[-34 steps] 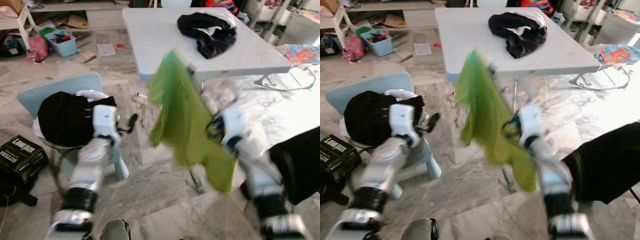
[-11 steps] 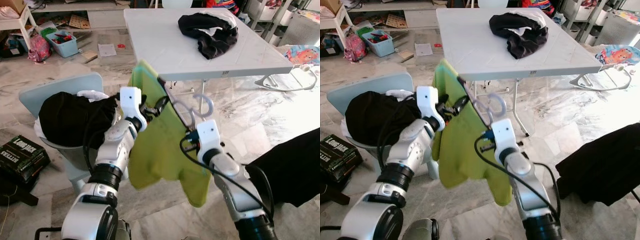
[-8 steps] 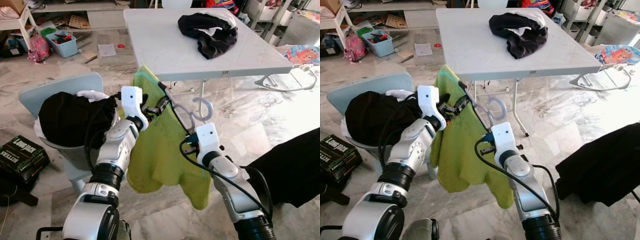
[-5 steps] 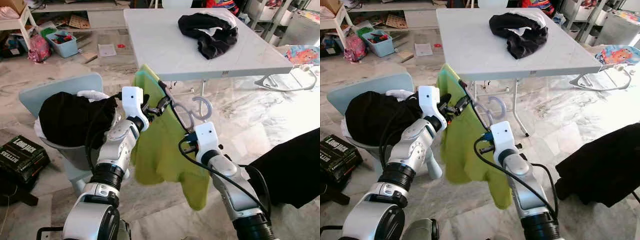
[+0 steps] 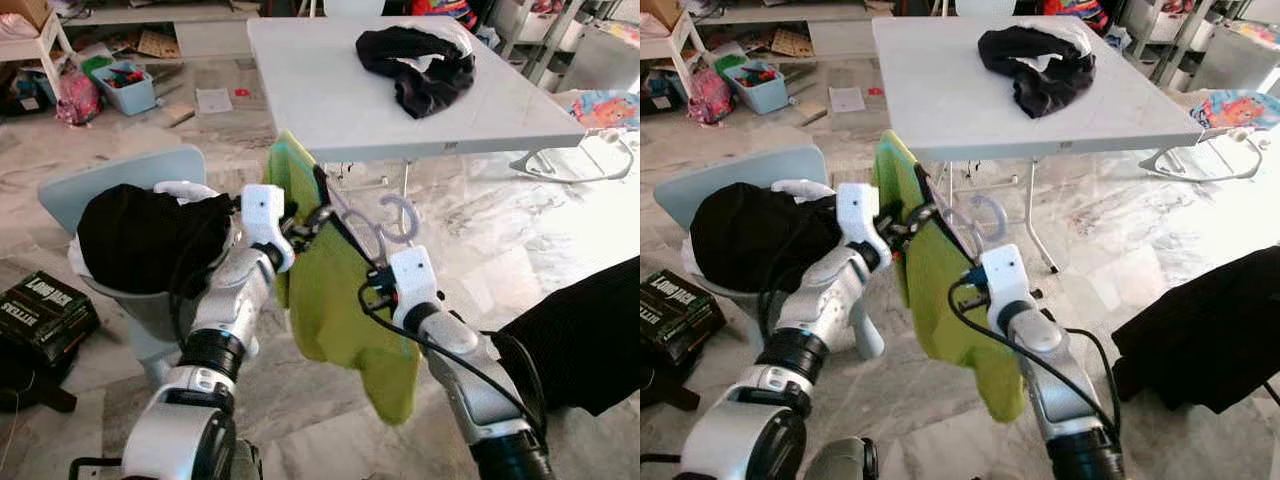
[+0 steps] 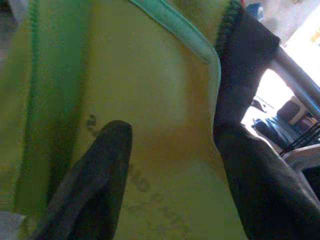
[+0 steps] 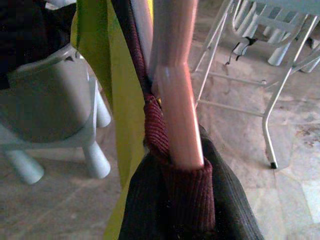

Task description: Hang hanger

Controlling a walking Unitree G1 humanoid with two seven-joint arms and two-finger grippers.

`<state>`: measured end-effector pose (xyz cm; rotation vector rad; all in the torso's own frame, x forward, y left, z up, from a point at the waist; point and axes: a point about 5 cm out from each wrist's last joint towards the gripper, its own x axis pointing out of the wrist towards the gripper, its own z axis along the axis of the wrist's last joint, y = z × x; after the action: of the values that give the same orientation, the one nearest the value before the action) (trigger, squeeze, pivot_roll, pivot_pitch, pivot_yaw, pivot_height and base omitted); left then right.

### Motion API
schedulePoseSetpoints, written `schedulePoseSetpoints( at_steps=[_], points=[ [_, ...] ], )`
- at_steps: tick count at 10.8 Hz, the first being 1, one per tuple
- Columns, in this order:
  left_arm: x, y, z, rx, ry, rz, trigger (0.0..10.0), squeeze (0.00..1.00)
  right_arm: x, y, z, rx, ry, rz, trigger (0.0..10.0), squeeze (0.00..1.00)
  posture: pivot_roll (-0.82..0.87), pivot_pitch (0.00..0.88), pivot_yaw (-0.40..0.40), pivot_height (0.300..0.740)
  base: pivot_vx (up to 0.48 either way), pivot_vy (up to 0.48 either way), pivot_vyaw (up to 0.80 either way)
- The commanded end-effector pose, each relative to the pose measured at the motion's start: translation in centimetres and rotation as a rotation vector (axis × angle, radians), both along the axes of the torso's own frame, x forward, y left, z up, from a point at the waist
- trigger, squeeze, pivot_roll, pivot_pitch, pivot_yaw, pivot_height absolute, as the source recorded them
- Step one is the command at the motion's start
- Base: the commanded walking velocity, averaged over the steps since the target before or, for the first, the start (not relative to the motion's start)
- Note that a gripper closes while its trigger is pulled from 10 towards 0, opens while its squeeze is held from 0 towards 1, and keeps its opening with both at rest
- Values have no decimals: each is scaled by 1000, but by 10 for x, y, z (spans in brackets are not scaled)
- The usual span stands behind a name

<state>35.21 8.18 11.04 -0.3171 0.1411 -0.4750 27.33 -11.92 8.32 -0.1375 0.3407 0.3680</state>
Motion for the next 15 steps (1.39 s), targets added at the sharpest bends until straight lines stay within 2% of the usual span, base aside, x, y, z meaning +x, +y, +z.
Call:
schedulePoseSetpoints(
  at_steps=[1, 5, 6, 7, 8, 9, 12, 15],
  points=[
    [7, 4, 10, 7, -33, 15, 0, 0, 3, -5, 15, 14, -57, -8, 10000, 0, -112, 0, -49, 740, 0, 0, 0],
    [11, 14, 6, 25, -23, 65, 0, 0, 4, -1, 18, 29, -62, -11, 10000, 0, -110, 0, -47, 740, 0, 0, 0],
    [10, 13, 8, 6, -19, 54, 0, 0, 5, -2, 17, 26, -59, -17, 10000, 0, -110, 0, -47, 740, 0, 0, 0],
    [9, 6, 11, -24, -21, 27, 6039, 227, 5, -3, 17, 22, -58, -22, 10000, 0, -110, 0, -47, 740, 0, 0, 0],
    [3, -7, 16, -78, -32, -44, 10000, 1000, 7, -4, 16, 16, -60, -37, 10000, 0, -110, 0, -46, 740, 0, 0, 0],
    [-3, -14, 17, -76, -45, -63, 10000, 1000, 10, -5, 15, 7, -65, -57, 10000, 0, -109, 0, -46, 740, 0, 0, 0],
    [-8, -18, 17, -89, -34, -74, 10000, 1000, 13, -5, 12, -21, -67, -88, 10000, 0, -103, 0, -47, 740, 0, 0, 0],
    [-4, -25, 25, -100, -35, -81, 10000, 1000, 11, -6, 10, -31, -70, -79, 10000, 0, -113, 0, -45, 740, 0, 0, 0]
  ],
)
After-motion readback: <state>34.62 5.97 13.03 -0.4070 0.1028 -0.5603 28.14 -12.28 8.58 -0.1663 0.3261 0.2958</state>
